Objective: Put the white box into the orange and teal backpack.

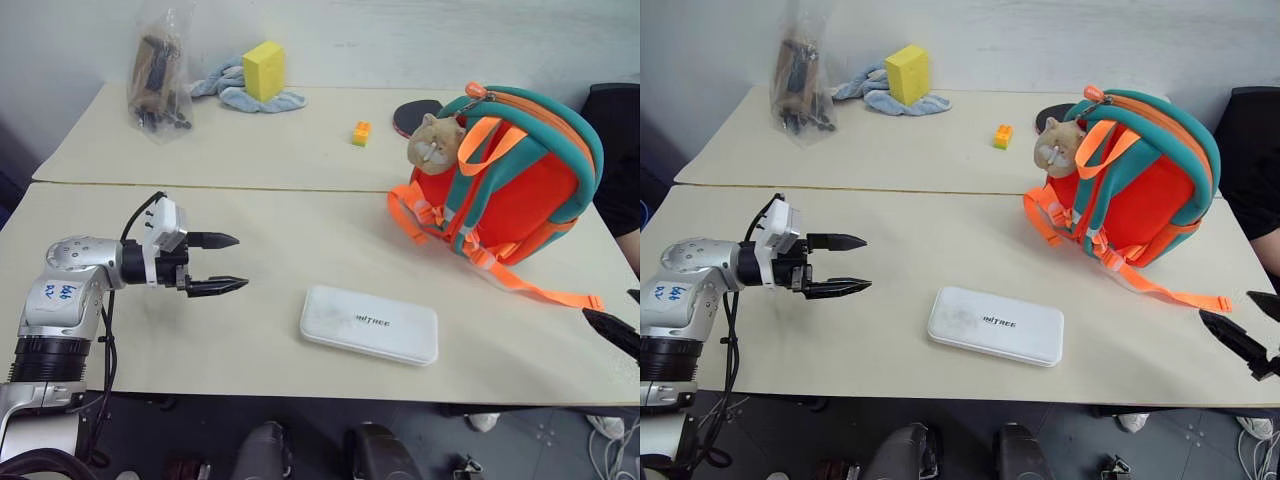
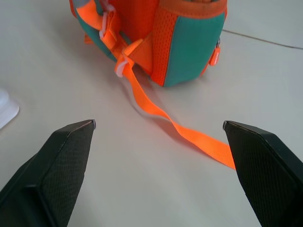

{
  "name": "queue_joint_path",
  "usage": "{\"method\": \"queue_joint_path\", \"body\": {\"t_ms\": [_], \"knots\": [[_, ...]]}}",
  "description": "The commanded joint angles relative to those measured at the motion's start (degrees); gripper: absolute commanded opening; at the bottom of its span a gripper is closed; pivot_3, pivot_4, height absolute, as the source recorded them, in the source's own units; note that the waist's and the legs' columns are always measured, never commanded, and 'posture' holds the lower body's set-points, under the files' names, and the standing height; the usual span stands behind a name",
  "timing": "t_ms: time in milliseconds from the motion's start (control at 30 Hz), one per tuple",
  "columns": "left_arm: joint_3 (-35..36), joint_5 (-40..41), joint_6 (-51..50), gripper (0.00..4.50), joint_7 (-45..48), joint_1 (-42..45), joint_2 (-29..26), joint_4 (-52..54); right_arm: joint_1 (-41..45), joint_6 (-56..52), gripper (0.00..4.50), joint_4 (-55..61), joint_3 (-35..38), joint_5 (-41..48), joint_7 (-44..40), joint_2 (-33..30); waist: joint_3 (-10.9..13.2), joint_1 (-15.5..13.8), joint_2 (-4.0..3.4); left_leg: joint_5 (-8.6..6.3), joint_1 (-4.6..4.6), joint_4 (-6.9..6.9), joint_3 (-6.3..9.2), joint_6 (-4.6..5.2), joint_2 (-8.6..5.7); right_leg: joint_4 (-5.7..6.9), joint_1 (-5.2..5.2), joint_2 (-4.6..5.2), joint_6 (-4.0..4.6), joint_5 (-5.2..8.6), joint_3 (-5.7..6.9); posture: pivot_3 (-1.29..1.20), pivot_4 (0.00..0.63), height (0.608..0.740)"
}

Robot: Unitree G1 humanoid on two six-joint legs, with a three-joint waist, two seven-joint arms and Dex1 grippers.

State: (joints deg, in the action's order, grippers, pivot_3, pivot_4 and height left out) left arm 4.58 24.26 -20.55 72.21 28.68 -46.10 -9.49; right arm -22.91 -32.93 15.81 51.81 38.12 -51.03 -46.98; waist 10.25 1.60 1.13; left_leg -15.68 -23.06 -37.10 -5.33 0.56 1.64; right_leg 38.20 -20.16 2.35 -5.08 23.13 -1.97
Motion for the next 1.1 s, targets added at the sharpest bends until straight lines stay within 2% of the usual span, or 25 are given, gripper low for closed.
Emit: {"method": "queue_joint_path", "body": {"t_ms": [33,633,700,733,800,1100], "knots": [[0.4,-0.2,1.3,4.50,0.0,1.7,0.0,0.4,0.0,0.9,4.43,2.3,1.4,0.3,0.3,0.3,0.0,0.0,0.00,0.00,0.00,-0.01,0.00,0.00,0.00,0.00,0.00,0.00,0.00,0.00,0.00,0.00,0.150,0.740],[-1.9,-1.4,-0.8,4.50,-0.9,2.4,0.5,1.3,0.9,-2.2,4.43,6.6,-1.3,1.6,0.5,-1.7,0.0,0.0,0.00,0.01,0.00,-0.01,0.00,-0.01,0.00,0.02,0.00,0.00,0.00,0.00,0.00,0.00,0.150,0.740],[-4.5,-2.8,0.0,4.50,0.1,2.1,0.9,1.9,1.5,-3.1,4.00,9.2,-3.8,1.8,0.1,-2.6,0.0,0.0,0.00,0.01,0.01,-0.02,0.00,-0.01,0.00,0.04,0.00,0.00,0.00,0.00,0.00,0.00,0.150,0.740],[-5.6,-3.5,0.5,4.31,0.2,2.2,1.3,1.7,1.7,-3.7,3.83,10.3,-5.2,1.8,-0.1,-3.1,0.0,0.0,0.00,0.01,0.01,-0.03,0.00,-0.02,0.00,0.04,0.00,0.00,0.00,0.00,0.00,0.00,0.150,0.740],[-7.6,-4.4,1.5,3.92,1.1,2.5,2.1,1.2,1.6,-4.1,3.21,12.6,-8.9,1.0,-1.1,-4.2,0.0,0.0,0.00,0.01,0.00,-0.04,0.00,-0.02,0.00,0.04,0.01,0.00,0.00,0.00,0.00,0.00,0.150,0.740],[-15.8,-9.2,5.1,1.13,2.5,4.4,8.4,0.8,6.0,-1.2,0.11,15.0,-29.1,-5.9,-3.9,-8.2,0.0,-0.1,0.01,0.00,-0.07,-0.19,0.01,0.00,-0.02,0.08,-0.01,-0.01,0.00,0.00,0.00,0.00,0.150,0.740]]}}
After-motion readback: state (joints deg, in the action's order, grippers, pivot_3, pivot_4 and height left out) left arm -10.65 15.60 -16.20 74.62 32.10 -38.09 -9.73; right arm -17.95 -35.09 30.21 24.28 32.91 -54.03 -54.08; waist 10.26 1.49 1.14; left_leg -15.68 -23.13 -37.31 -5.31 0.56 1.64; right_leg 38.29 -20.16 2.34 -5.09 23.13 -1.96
